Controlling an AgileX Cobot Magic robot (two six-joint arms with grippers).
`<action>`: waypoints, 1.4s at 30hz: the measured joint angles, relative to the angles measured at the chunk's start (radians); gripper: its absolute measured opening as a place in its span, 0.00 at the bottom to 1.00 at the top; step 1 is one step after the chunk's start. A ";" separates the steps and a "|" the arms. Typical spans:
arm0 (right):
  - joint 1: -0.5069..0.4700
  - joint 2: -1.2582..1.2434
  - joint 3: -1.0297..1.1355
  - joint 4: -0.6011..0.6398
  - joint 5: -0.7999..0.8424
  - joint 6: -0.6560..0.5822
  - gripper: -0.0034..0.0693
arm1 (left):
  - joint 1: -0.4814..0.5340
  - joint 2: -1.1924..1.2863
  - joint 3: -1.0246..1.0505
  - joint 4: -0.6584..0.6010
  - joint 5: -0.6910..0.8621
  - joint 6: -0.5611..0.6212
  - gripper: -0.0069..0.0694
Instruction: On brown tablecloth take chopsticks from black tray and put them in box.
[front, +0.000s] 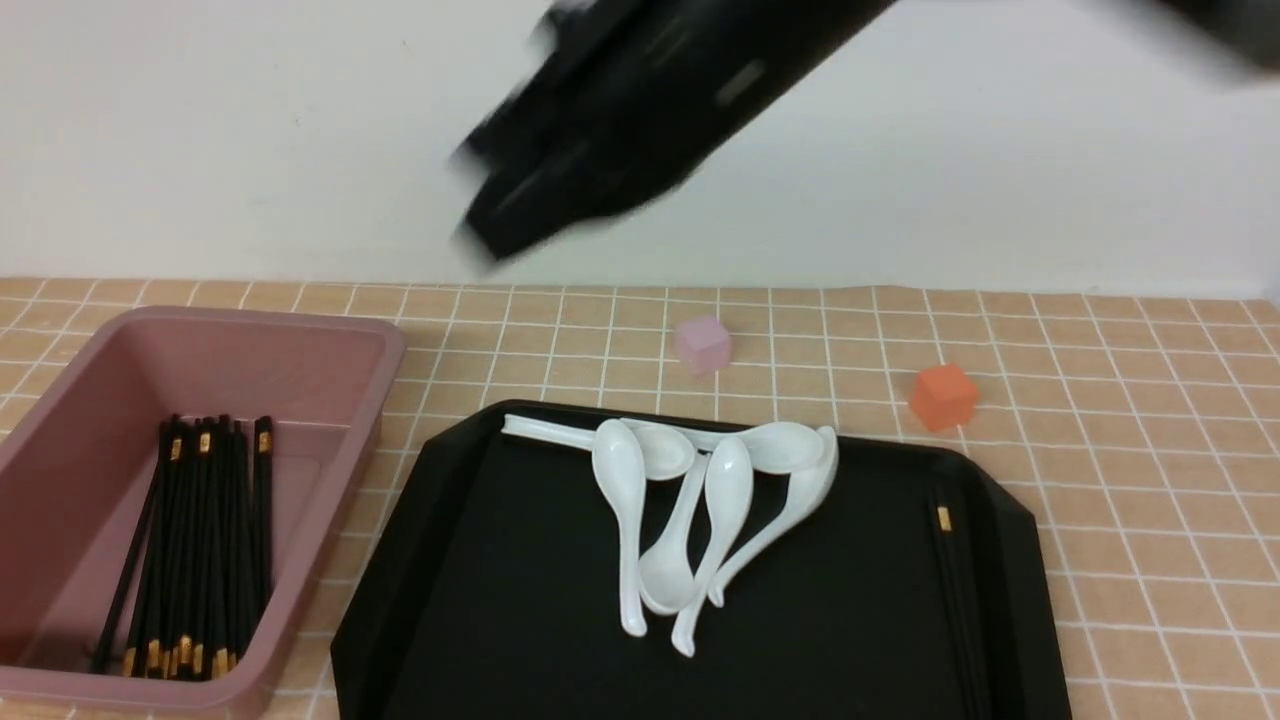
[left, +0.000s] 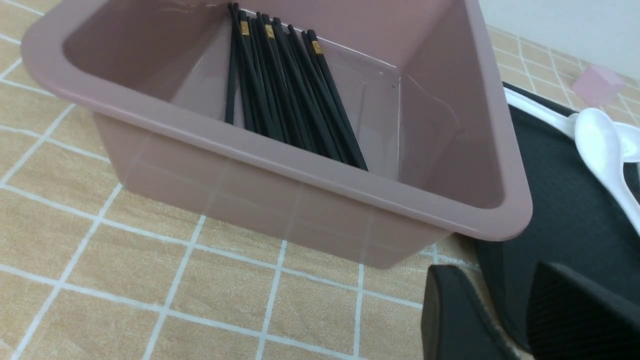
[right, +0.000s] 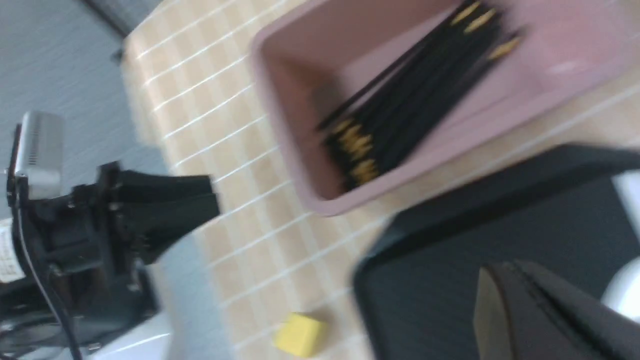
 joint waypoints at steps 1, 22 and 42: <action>-0.007 -0.033 0.010 -0.031 0.004 0.006 0.03 | 0.000 0.000 0.000 0.000 0.000 0.000 0.40; -0.019 -1.098 1.374 -0.326 -0.634 0.171 0.04 | 0.000 0.000 0.000 0.000 0.000 0.000 0.40; -0.019 -1.170 1.687 -0.267 -1.027 0.201 0.05 | 0.000 0.000 0.000 0.000 0.000 0.000 0.40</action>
